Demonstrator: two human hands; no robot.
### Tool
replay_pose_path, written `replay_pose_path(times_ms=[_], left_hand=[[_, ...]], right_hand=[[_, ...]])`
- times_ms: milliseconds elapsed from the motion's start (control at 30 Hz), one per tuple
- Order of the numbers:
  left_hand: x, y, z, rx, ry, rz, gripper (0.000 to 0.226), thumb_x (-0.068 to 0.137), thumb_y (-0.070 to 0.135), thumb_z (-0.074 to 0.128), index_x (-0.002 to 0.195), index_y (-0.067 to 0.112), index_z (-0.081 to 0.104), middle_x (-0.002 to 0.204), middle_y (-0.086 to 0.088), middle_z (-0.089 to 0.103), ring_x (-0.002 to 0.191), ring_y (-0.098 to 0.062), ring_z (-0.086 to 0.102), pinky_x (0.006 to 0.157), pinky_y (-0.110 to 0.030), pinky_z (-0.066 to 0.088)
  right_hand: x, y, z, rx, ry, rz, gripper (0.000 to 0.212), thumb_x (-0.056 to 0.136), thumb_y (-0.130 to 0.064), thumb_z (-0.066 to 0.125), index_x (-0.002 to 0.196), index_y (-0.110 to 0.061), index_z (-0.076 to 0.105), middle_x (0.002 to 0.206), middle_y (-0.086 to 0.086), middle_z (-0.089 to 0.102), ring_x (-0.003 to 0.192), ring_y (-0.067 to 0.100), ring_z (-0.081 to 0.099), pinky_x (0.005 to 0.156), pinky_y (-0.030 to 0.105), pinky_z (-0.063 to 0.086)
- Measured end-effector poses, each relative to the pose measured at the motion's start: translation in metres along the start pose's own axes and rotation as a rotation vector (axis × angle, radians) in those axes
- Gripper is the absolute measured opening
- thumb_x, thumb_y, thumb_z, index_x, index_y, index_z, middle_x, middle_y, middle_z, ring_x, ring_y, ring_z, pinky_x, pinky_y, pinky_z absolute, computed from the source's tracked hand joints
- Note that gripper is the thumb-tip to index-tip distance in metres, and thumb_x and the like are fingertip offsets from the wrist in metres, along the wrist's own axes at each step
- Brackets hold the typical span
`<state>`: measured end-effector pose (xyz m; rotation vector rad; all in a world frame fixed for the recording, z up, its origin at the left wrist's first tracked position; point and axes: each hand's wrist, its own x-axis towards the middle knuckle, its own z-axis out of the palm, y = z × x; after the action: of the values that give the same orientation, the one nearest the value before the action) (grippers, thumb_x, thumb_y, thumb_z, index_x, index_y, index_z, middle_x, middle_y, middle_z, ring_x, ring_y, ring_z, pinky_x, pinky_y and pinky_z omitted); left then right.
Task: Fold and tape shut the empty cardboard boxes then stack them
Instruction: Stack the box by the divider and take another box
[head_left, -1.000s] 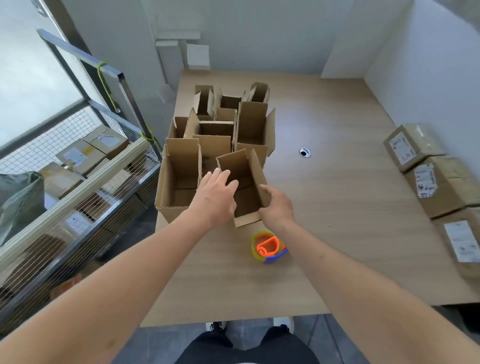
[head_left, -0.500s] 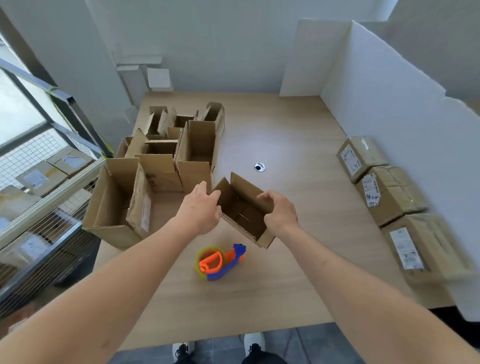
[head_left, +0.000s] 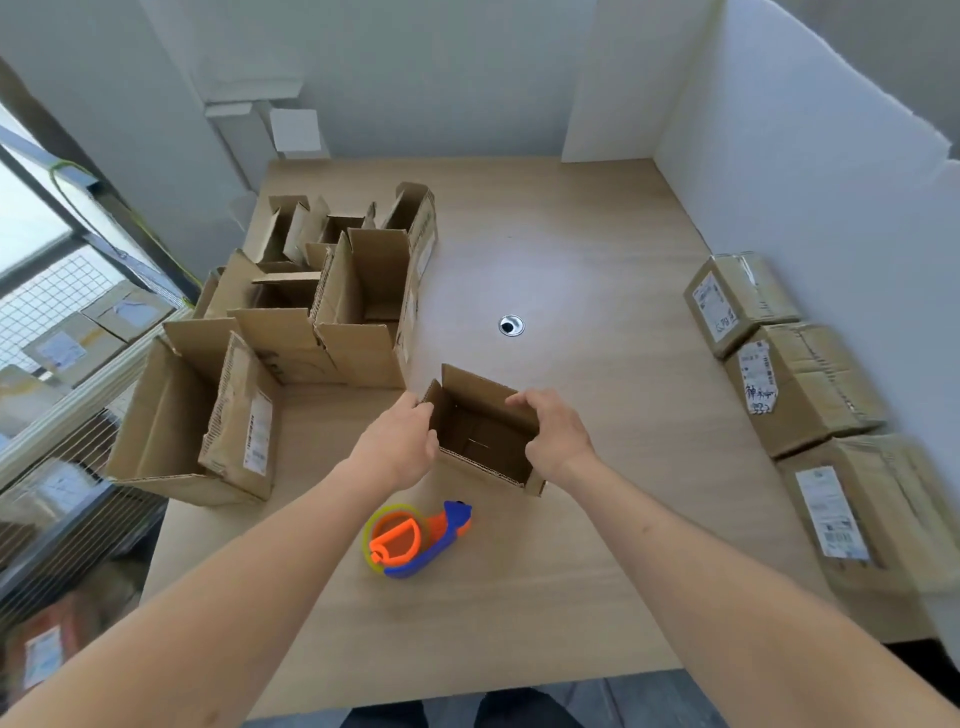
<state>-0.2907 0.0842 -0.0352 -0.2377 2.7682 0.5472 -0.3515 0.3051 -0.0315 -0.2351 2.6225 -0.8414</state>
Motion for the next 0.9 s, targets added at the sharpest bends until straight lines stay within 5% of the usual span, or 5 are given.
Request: replay_pose_path(times_ms=[233, 533, 733, 833, 900], left_hand=[[0.024, -0.017, 0.006, 0.015, -0.034, 0.094, 0.036, 0.102, 0.028, 0.054, 0.128, 0.004, 0.059, 0.117, -0.005, 0.045, 0.092, -0.028, 0.060, 0.088, -0.042, 0.052], [0.028, -0.018, 0.009, -0.051, -0.165, 0.252, 0.053, 0.096, 0.023, 0.064, 0.147, 0.017, 0.054, 0.141, -0.001, 0.045, 0.121, -0.021, 0.056, 0.106, -0.034, 0.047], [0.027, -0.017, 0.015, 0.059, -0.287, 0.232, 0.061, 0.104, 0.048, 0.048, 0.156, 0.019, 0.040, 0.166, -0.007, 0.029, 0.149, -0.026, 0.034, 0.120, -0.040, 0.032], [0.027, -0.015, 0.015, 0.106, -0.277, 0.230, 0.056, 0.106, 0.047, 0.046, 0.154, 0.018, 0.043, 0.160, -0.007, 0.040, 0.142, -0.028, 0.040, 0.114, -0.038, 0.036], [0.027, -0.012, 0.017, 0.041, -0.186, 0.201, 0.043, 0.108, 0.037, 0.046, 0.145, 0.016, 0.053, 0.140, -0.006, 0.055, 0.128, -0.028, 0.052, 0.102, -0.037, 0.044]], right_hand=[[0.022, 0.006, 0.024, 0.076, 0.033, 0.068, 0.063, 0.084, 0.009, 0.056, 0.133, -0.030, 0.062, 0.165, 0.000, 0.019, 0.149, 0.023, 0.028, 0.109, 0.038, 0.046], [0.029, -0.002, 0.026, 0.085, -0.093, 0.088, 0.077, 0.078, -0.004, 0.079, 0.144, -0.032, 0.052, 0.169, -0.008, -0.016, 0.152, 0.017, 0.024, 0.098, 0.017, 0.034], [0.029, 0.002, 0.029, 0.195, -0.004, 0.064, 0.057, 0.090, 0.009, 0.054, 0.135, -0.026, 0.059, 0.165, 0.001, 0.013, 0.152, 0.019, 0.023, 0.105, 0.017, 0.030], [0.026, 0.002, 0.032, 0.165, 0.080, 0.010, 0.062, 0.086, 0.006, 0.066, 0.133, -0.033, 0.052, 0.129, -0.001, 0.040, 0.115, 0.021, 0.055, 0.090, 0.023, 0.041], [0.021, 0.002, 0.036, 0.080, 0.103, -0.029, 0.072, 0.089, -0.005, 0.071, 0.143, -0.042, 0.042, 0.122, -0.003, 0.039, 0.101, 0.020, 0.055, 0.084, 0.030, 0.047]])
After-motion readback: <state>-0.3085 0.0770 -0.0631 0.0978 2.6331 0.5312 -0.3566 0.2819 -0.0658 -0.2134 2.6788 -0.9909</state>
